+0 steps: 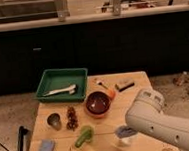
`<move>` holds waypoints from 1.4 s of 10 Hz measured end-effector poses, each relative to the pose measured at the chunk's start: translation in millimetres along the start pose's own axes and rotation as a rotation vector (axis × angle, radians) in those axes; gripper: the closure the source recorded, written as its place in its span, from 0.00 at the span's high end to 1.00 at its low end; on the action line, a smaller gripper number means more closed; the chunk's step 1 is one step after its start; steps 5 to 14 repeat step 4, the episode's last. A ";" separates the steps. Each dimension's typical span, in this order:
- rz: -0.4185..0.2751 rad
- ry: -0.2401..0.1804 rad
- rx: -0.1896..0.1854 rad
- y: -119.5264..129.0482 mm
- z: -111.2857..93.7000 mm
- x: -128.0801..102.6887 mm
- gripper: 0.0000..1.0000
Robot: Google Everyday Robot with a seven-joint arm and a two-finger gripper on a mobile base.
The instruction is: Place towel in paper cup
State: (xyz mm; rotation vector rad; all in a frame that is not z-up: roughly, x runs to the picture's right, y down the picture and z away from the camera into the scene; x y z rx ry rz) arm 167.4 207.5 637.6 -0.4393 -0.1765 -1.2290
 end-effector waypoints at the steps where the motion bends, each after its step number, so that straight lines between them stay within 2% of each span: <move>1: 0.005 -0.011 -0.006 0.4 1.2 -0.1 0.21; 4: 0.041 -0.079 -0.027 7.8 7.6 -3.1 0.52; 14: 0.041 -0.079 -0.027 7.8 7.6 -3.1 0.52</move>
